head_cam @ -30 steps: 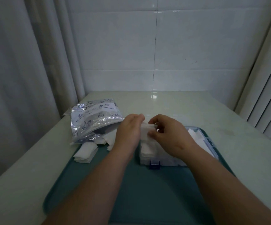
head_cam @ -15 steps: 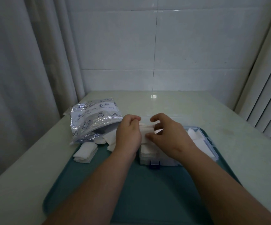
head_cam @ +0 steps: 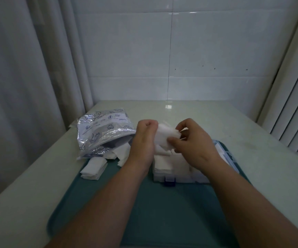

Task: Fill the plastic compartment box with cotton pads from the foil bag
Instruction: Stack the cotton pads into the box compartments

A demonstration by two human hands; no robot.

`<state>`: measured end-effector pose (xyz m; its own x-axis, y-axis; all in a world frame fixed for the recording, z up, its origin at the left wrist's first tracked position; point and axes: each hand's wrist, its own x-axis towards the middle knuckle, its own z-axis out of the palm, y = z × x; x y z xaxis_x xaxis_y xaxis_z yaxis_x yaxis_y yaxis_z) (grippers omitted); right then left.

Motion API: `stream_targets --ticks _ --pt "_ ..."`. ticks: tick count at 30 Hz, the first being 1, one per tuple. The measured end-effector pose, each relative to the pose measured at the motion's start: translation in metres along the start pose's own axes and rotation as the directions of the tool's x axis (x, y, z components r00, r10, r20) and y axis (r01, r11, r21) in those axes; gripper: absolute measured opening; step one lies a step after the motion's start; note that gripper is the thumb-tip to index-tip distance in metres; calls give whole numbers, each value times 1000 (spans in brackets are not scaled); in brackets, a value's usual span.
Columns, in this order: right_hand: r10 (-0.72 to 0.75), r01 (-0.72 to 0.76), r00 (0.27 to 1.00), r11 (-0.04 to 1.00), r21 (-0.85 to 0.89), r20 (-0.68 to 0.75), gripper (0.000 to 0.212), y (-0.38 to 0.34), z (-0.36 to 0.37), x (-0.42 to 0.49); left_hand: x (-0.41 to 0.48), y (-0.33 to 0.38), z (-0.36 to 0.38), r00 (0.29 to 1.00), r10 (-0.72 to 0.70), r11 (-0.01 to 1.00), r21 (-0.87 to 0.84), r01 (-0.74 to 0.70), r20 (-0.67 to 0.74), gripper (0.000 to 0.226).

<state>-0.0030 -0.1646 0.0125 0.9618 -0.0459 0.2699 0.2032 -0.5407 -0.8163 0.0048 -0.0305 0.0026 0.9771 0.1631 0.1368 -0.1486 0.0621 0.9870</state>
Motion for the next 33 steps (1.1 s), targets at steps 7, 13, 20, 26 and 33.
stream_targets --ticks 7,13,20,26,33 --pt "84 -83 996 973 216 5 21 -2 -16 3 -2 -2 3 990 59 985 151 -79 132 29" --pt "48 -46 999 993 112 -21 15 1 -25 5 3 5 2 986 129 976 163 -145 107 28" --pt "52 -24 985 985 170 -163 6 7 -36 11 22 15 11 982 92 966 222 -128 167 25" --pt "114 -113 993 993 22 -39 17 13 -27 16 24 4 20 968 53 884 439 -159 244 23" --pt "159 -156 987 982 -102 19 18 21 -23 19 24 -3 27 960 93 815 533 -226 266 14"
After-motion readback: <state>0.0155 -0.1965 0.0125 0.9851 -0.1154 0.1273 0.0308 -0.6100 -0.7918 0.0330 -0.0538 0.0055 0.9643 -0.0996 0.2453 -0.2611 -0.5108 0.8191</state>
